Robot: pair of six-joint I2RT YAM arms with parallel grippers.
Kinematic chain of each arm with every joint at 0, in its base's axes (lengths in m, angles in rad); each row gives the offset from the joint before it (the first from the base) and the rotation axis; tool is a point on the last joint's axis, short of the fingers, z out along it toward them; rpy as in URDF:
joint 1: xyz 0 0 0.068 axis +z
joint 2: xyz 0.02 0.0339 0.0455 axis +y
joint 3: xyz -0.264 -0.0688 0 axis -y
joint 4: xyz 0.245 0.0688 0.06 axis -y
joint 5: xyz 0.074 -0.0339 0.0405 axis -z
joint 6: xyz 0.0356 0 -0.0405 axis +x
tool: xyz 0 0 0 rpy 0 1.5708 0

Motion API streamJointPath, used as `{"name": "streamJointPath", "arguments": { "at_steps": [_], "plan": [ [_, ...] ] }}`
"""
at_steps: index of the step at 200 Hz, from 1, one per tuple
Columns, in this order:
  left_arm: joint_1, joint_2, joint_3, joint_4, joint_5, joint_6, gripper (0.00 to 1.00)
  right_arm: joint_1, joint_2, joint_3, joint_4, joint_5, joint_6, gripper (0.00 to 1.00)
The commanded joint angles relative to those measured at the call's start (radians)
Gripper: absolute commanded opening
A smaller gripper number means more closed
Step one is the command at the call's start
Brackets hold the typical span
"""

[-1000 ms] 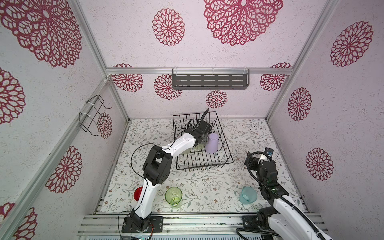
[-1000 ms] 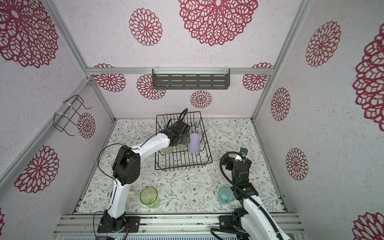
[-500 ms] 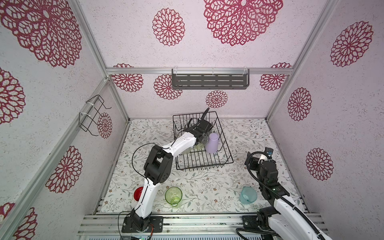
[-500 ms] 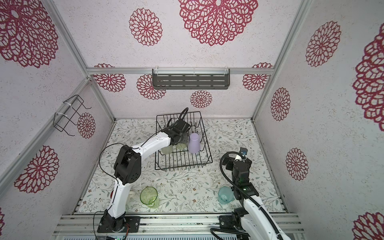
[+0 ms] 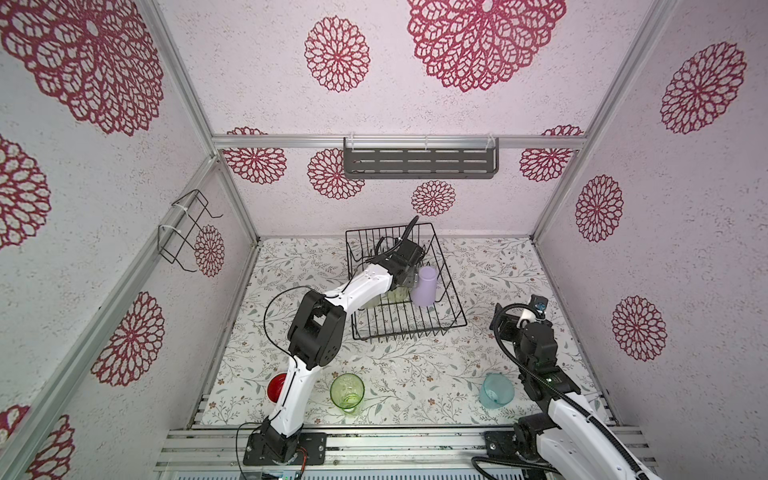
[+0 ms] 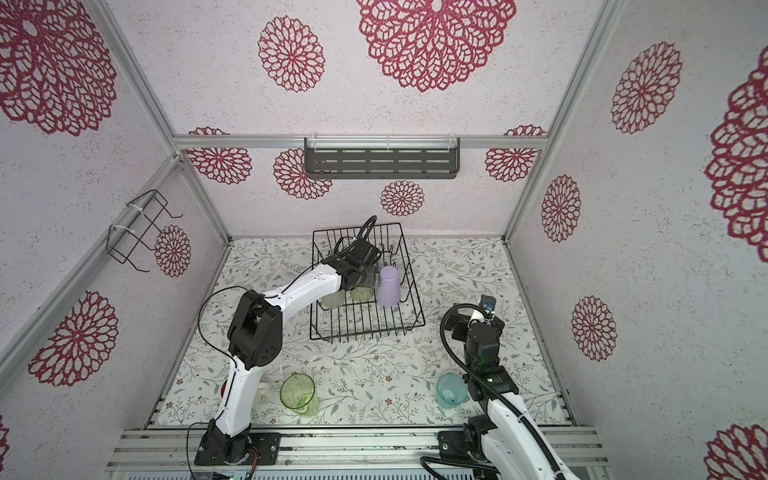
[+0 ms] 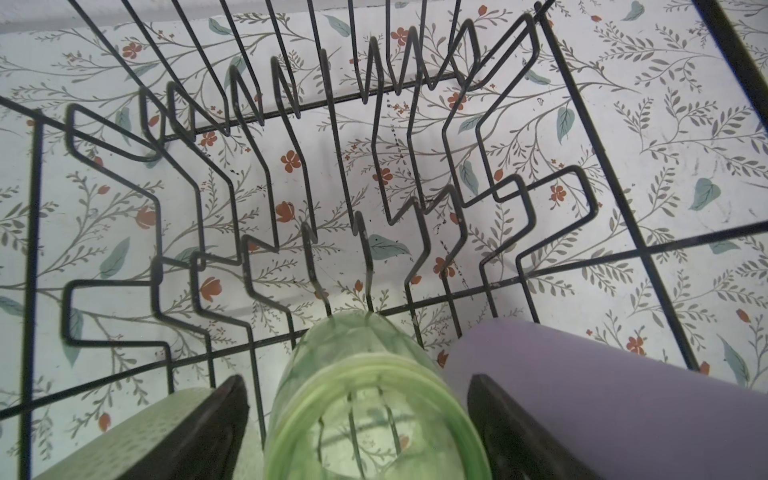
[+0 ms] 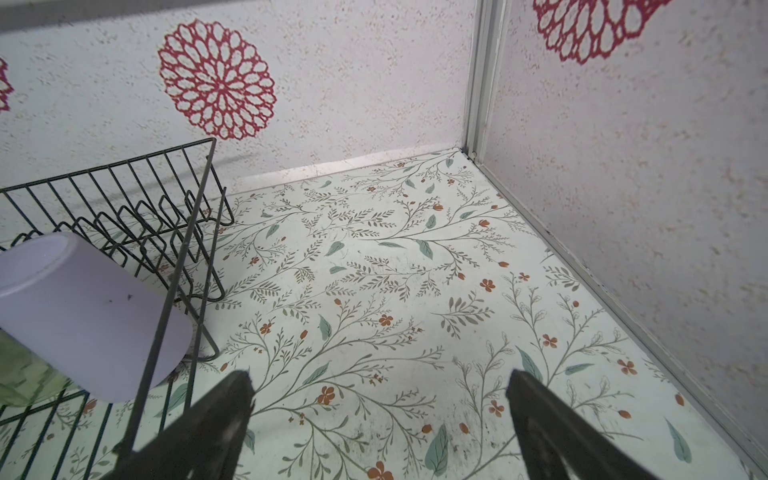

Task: Load the cups into the dish rack
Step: 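Lower the bright green cup upright into the rack with the left gripper and release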

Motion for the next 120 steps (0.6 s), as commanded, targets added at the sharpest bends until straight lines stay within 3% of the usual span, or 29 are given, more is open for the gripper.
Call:
{"name": "streamJointPath", "arguments": {
  "at_steps": [1, 82, 105, 120],
  "plan": [
    [0.003, -0.028, 0.004, 0.004, 0.004, -0.011, 0.87, -0.004, -0.019, 0.018, 0.012, 0.013, 0.004, 0.99],
    [0.002, -0.175, -0.019, 0.008, 0.032, -0.017, 0.82, -0.004, 0.021, 0.097, -0.073, 0.004, -0.024, 0.99],
    [0.001, -0.248, -0.067, 0.046, 0.083, -0.033, 0.82, -0.014, 0.074, 0.171, -0.134, 0.089, 0.015, 0.99],
    [0.000, -0.320, -0.101, 0.054, 0.106, -0.051, 0.82, -0.039, 0.117, 0.243, -0.198, 0.003, -0.049, 0.99]
  ]
}}
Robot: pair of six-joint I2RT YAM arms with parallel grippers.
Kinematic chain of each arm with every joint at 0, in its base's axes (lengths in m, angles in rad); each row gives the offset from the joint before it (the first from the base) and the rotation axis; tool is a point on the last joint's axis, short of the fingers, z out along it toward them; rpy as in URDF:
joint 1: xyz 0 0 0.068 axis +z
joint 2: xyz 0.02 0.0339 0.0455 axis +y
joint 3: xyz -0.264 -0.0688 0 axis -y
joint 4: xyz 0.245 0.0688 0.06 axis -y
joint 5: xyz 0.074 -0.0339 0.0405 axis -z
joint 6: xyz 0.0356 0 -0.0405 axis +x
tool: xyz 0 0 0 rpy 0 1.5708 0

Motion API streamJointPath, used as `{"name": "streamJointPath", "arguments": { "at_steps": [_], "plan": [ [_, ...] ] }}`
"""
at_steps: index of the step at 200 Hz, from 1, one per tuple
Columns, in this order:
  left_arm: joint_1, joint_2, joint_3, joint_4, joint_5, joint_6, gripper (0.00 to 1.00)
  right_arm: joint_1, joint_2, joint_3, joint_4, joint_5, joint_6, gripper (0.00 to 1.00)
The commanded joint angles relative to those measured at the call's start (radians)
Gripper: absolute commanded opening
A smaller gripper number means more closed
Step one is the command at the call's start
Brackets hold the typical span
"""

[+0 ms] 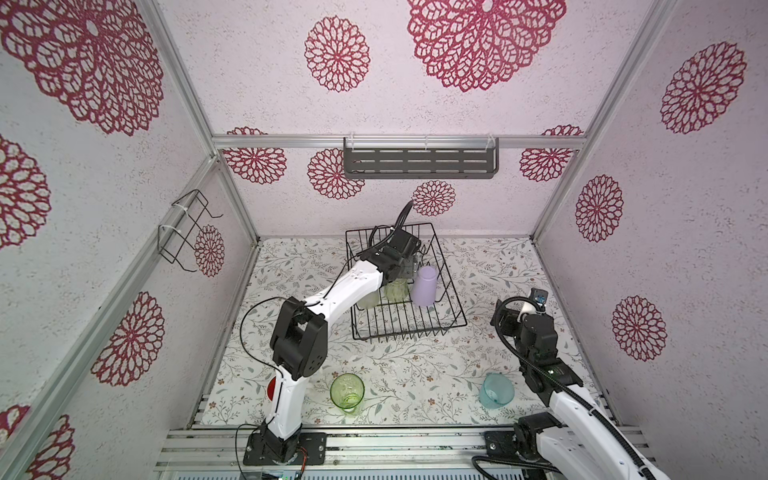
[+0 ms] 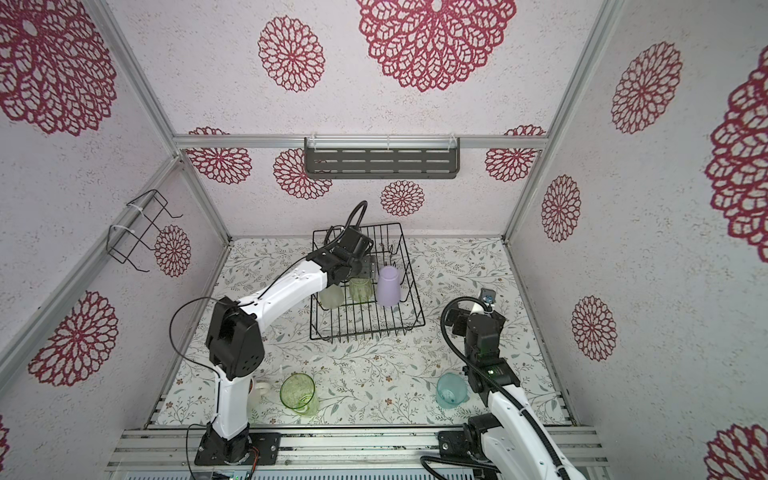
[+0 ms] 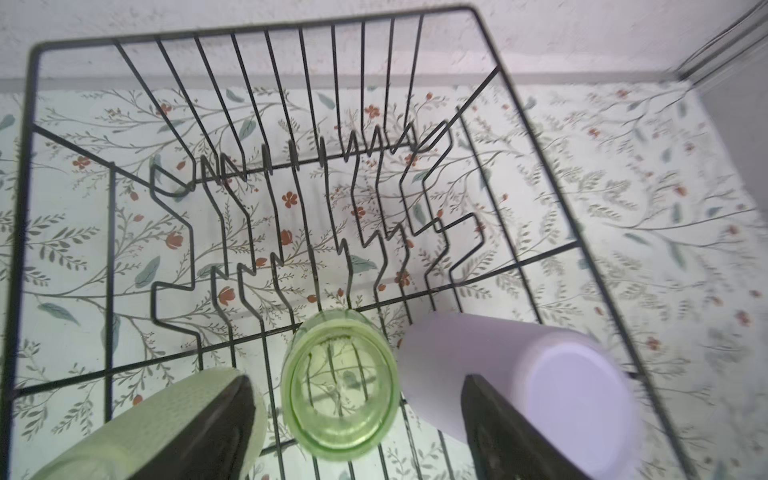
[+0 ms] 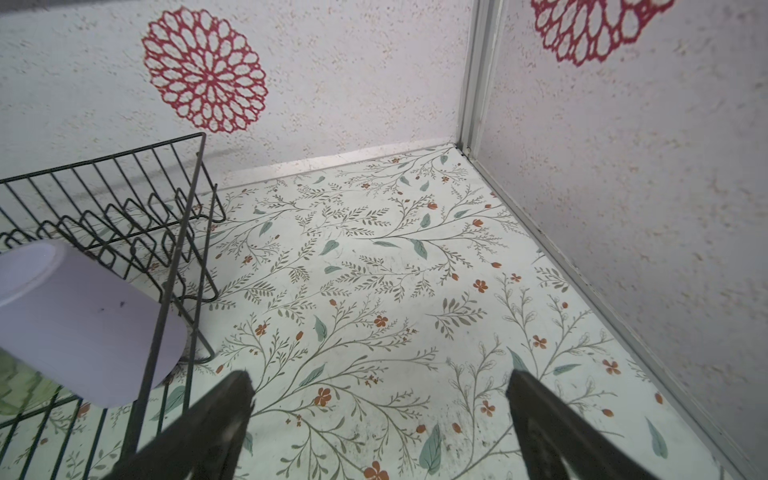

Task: Load the cups into the dish rack
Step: 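Lower the bright green cup upright into the rack with the left gripper and release, then raise the left gripper off the rack while the right gripper moves over the rack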

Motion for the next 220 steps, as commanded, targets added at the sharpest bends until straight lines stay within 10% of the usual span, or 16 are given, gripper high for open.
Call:
{"name": "streamJointPath", "arguments": {
  "at_steps": [1, 56, 113, 220],
  "plan": [
    [0.000, -0.117, -0.045, 0.041, 0.051, -0.032, 0.82, -0.029, 0.046, 0.115, -0.081, -0.027, -0.053, 0.99],
    [0.039, -0.324, -0.183, 0.046, 0.057, -0.052, 0.83, -0.035, 0.125, 0.304, -0.186, -0.503, -0.070, 0.99],
    [0.190, -0.531, -0.383, 0.035, 0.154, -0.101, 0.83, -0.032, 0.206, 0.430, -0.258, -0.674, -0.075, 0.98],
    [0.606, -0.796, -0.681, -0.141, 0.391, -0.143, 0.85, 0.317, 0.527, 0.706, -0.311, -0.528, -0.068, 0.82]
  ]
}}
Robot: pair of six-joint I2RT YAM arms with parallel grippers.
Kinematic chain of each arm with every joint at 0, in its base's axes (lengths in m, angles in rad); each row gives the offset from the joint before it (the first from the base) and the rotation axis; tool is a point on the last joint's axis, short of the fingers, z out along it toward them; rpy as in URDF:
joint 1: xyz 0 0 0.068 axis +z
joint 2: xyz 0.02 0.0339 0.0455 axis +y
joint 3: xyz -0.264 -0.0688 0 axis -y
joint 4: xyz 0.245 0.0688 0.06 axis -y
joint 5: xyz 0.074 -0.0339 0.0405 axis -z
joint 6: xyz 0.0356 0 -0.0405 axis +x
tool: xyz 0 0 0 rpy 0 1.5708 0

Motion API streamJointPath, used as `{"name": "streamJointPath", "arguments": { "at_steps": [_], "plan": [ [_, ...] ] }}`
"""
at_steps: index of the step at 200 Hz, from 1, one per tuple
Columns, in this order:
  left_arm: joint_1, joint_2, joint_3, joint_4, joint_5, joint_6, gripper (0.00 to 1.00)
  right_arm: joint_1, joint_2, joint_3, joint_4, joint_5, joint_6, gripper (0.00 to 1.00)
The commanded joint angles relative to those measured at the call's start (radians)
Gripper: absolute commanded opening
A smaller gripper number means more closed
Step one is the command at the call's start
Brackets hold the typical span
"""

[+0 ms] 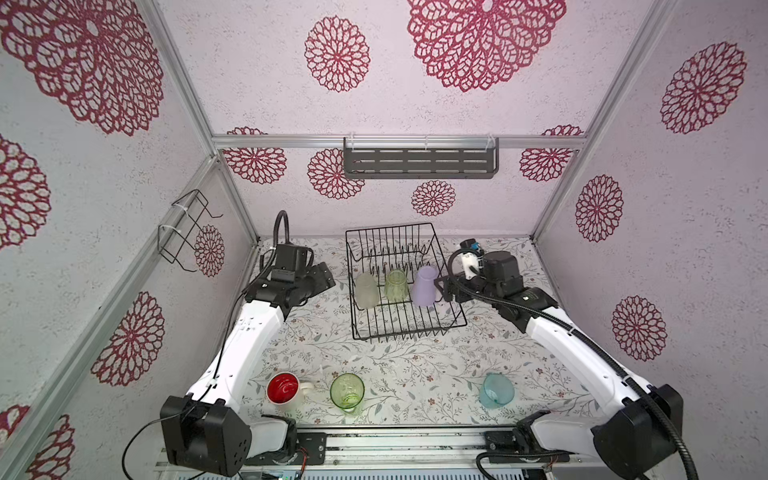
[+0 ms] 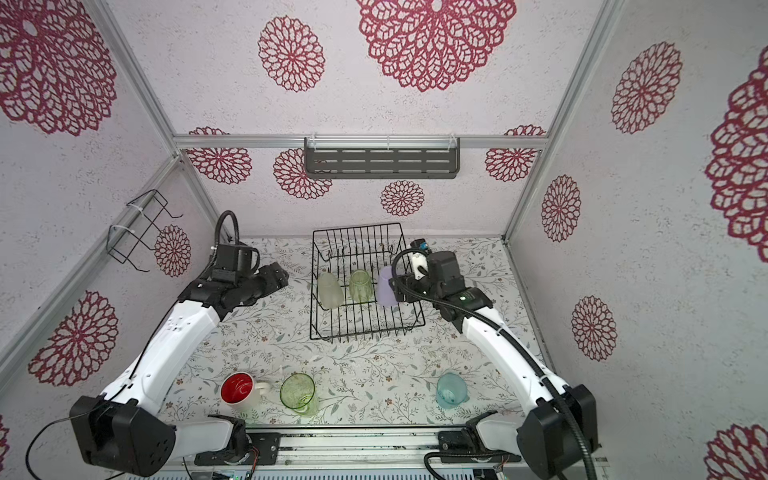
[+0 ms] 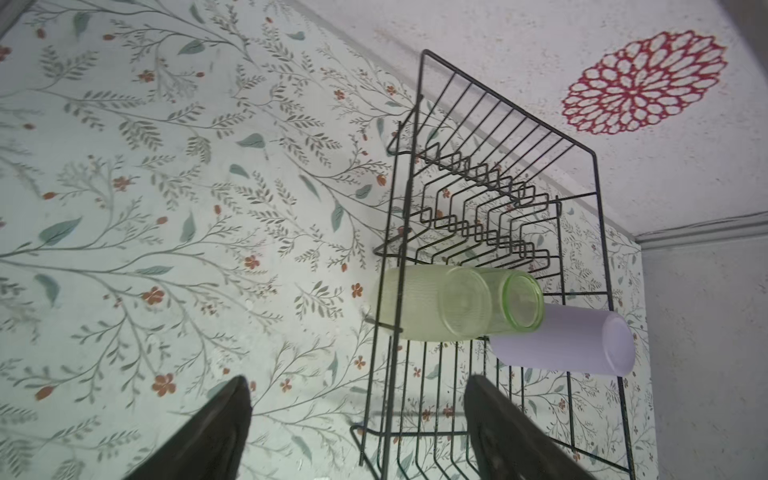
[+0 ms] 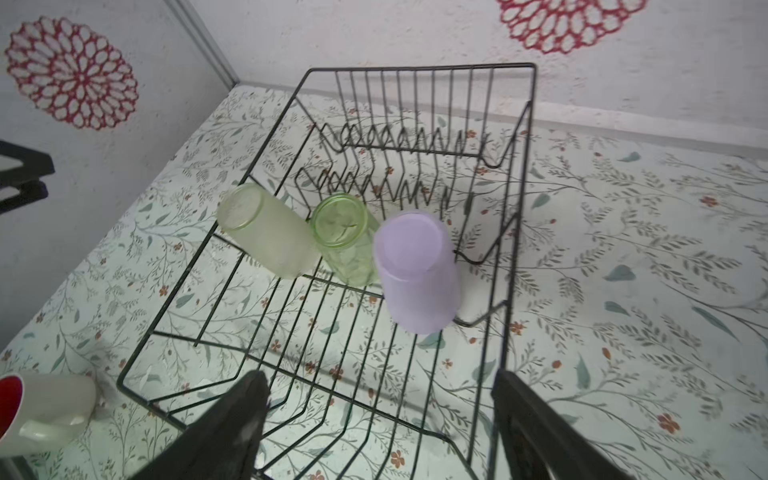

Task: Load the cups into the dish rack
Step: 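Raise the left gripper off the rack while the right gripper moves over the rack, then reach the right gripper to the lime-green glass beside the red mug and grasp it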

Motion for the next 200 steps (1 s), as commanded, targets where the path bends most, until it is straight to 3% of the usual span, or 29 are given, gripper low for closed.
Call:
{"name": "streamJointPath", "arguments": {
  "at_steps": [1, 25, 72, 99, 140, 174, 200],
  "plan": [
    [0.099, -0.066, -0.035, -0.072, 0.094, -0.005, 0.84, 0.066, 0.020, 0.033, 0.091, 0.017, -0.008, 0.82],
    [0.213, -0.116, -0.104, -0.097, 0.123, -0.032, 0.87, 0.163, 0.089, 0.055, 0.180, -0.028, -0.062, 0.77],
    [0.387, -0.127, -0.225, -0.065, 0.184, -0.070, 0.91, 0.405, 0.276, 0.165, 0.208, -0.052, -0.292, 0.72],
    [0.411, -0.125, -0.274, -0.034, 0.190, -0.081, 0.91, 0.527, 0.399, 0.276, 0.181, -0.032, -0.366, 0.72],
    [0.421, -0.129, -0.316, -0.037, 0.224, -0.089, 0.91, 0.599, 0.562, 0.446, 0.095, -0.136, -0.381, 0.64],
    [0.426, -0.141, -0.353, 0.000, 0.231, -0.093, 0.91, 0.603, 0.606, 0.573, -0.121, -0.196, -0.417, 0.64],
    [0.429, -0.132, -0.326, -0.017, 0.219, -0.082, 0.91, 0.609, 0.620, 0.649, -0.314, -0.310, -0.420, 0.66]
  ]
}}
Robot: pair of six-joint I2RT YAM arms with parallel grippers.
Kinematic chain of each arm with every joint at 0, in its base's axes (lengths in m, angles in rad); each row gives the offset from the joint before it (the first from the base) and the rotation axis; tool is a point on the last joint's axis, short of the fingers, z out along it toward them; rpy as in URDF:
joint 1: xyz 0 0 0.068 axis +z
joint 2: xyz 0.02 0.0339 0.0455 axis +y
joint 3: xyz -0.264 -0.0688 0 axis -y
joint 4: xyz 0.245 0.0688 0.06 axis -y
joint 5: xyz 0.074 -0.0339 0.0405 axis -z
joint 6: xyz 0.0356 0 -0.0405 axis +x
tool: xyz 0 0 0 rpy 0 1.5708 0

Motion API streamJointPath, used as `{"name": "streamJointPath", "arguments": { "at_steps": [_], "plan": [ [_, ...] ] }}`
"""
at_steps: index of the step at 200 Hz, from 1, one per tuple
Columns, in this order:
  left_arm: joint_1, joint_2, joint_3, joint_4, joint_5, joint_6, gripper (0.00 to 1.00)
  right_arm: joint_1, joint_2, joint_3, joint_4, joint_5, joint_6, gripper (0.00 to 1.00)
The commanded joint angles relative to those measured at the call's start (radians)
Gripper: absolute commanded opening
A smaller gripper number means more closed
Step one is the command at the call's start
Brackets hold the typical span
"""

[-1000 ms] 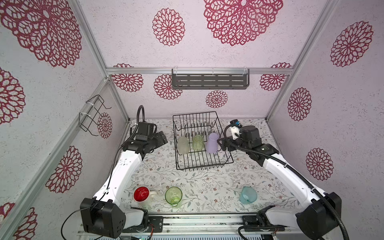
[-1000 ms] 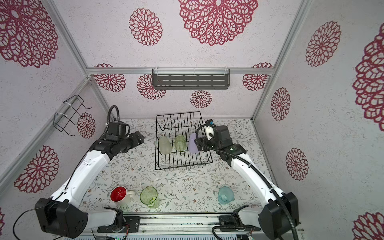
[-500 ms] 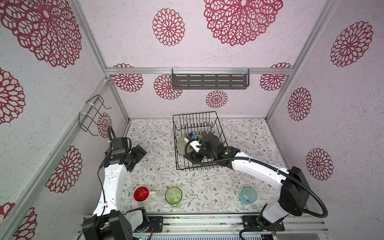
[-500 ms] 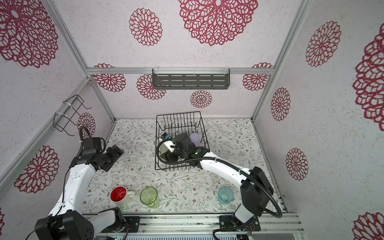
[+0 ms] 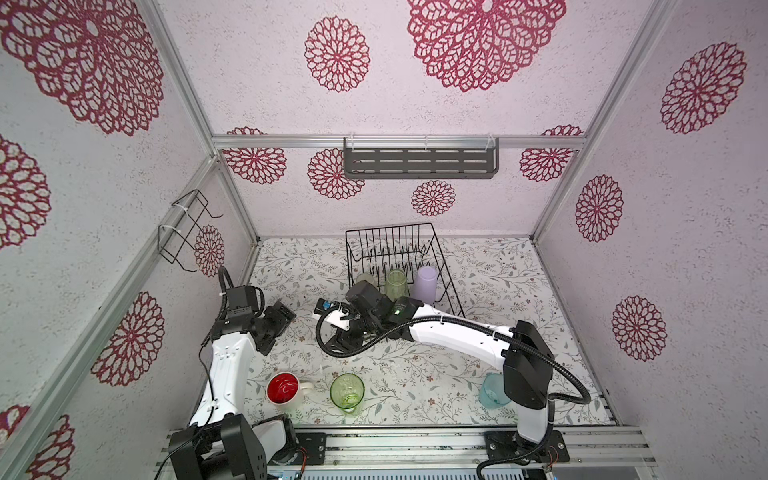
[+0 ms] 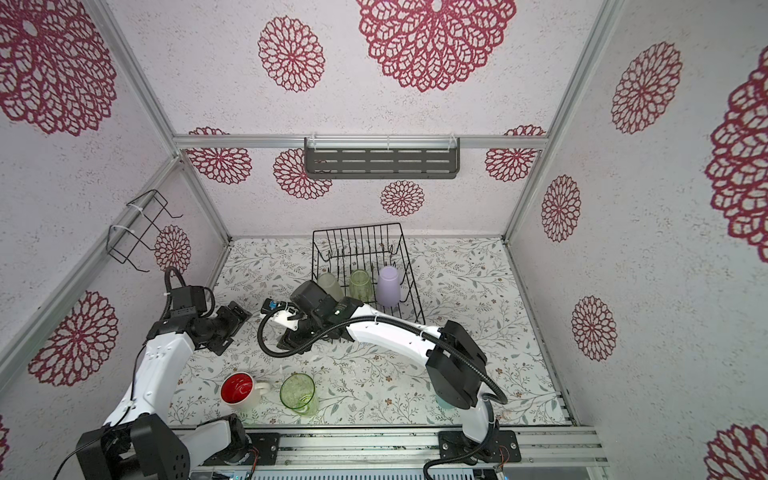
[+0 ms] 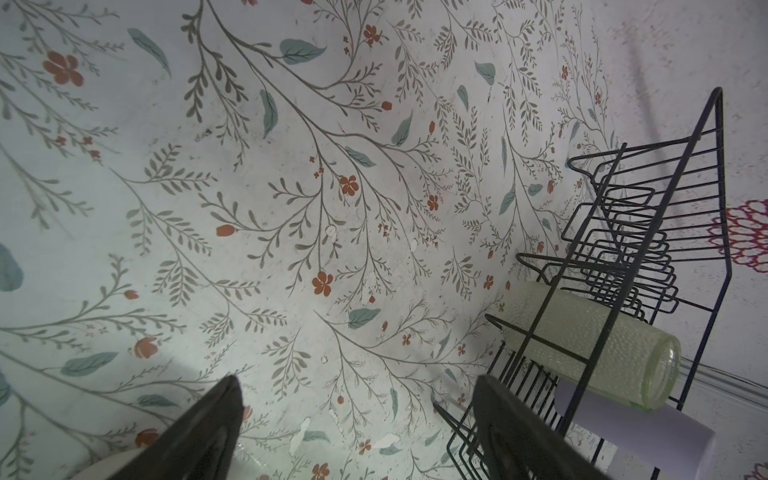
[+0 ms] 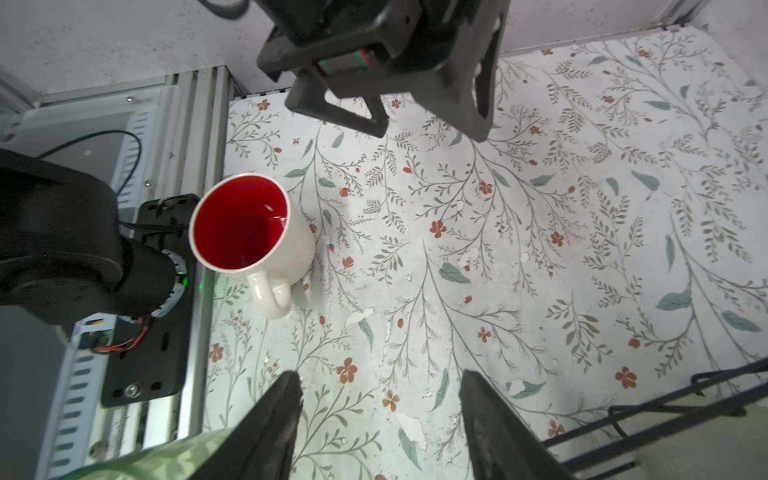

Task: Load the cups into the dish rack
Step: 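Reach the right gripper to the lime-green glass beside the red mug and grasp it, then lift the lime-green glass over the rack while the left gripper approaches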

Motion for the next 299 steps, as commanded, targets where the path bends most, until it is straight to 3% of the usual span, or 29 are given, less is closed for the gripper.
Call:
{"name": "streamJointPath", "arguments": {
  "at_steps": [1, 17, 51, 120, 178, 232, 299],
  "plan": [
    [0.010, -0.007, 0.020, 0.023, -0.002, 0.001, 0.90, 0.003, -0.012, 0.088, -0.222, -0.142, -0.031, 0.66],
    [0.010, -0.007, 0.019, 0.056, -0.004, -0.009, 0.90, 0.014, -0.004, 0.112, -0.292, -0.187, -0.002, 0.68],
    [0.010, 0.001, 0.044, 0.061, 0.008, -0.016, 0.90, 0.070, 0.020, 0.143, -0.460, -0.006, -0.012, 0.69],
    [0.009, -0.003, 0.002, 0.147, 0.051, -0.047, 0.88, 0.101, 0.058, 0.157, -0.544, 0.062, -0.003, 0.70],
    [0.007, -0.001, 0.024, 0.145, 0.073, -0.042, 0.87, 0.103, 0.087, 0.192, -0.598, 0.104, -0.034, 0.26],
    [0.003, -0.016, 0.037, 0.164, 0.112, -0.066, 0.85, 0.093, -0.018, 0.144, -0.509, 0.132, -0.044, 0.00],
    [-0.010, -0.064, 0.137, 0.137, 0.140, -0.029, 0.84, 0.010, -0.360, -0.189, -0.081, 0.290, 0.050, 0.00]
  ]
}}
